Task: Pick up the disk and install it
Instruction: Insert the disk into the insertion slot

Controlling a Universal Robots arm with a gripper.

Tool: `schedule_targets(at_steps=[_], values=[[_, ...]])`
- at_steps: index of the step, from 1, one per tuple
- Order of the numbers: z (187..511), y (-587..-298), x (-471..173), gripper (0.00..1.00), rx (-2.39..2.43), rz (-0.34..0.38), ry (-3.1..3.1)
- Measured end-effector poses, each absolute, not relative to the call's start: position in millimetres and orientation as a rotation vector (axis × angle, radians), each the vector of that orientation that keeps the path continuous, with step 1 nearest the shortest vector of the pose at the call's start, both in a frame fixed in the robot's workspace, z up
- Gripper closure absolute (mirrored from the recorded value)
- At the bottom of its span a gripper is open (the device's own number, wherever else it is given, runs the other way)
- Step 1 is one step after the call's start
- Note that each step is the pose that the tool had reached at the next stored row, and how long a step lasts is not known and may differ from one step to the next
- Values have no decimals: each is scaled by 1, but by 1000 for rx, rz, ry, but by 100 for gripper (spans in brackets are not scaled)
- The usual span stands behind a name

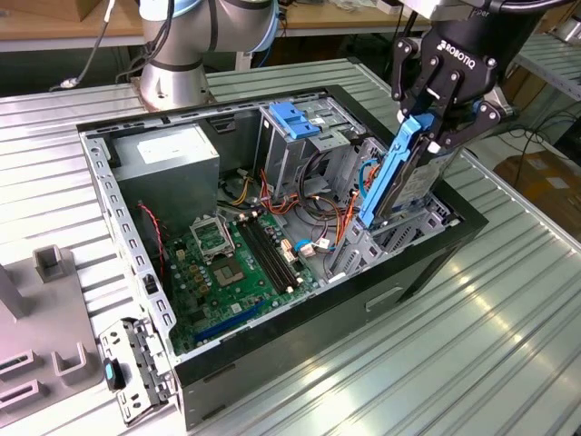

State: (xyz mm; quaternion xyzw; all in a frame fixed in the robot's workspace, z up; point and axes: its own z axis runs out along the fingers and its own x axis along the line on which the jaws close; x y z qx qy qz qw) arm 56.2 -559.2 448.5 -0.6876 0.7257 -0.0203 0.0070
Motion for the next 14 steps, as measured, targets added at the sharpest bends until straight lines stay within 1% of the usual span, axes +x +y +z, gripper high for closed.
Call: schedule_targets(at_steps=[14], values=[[443,-558,56,63,-2164,-59,2262]])
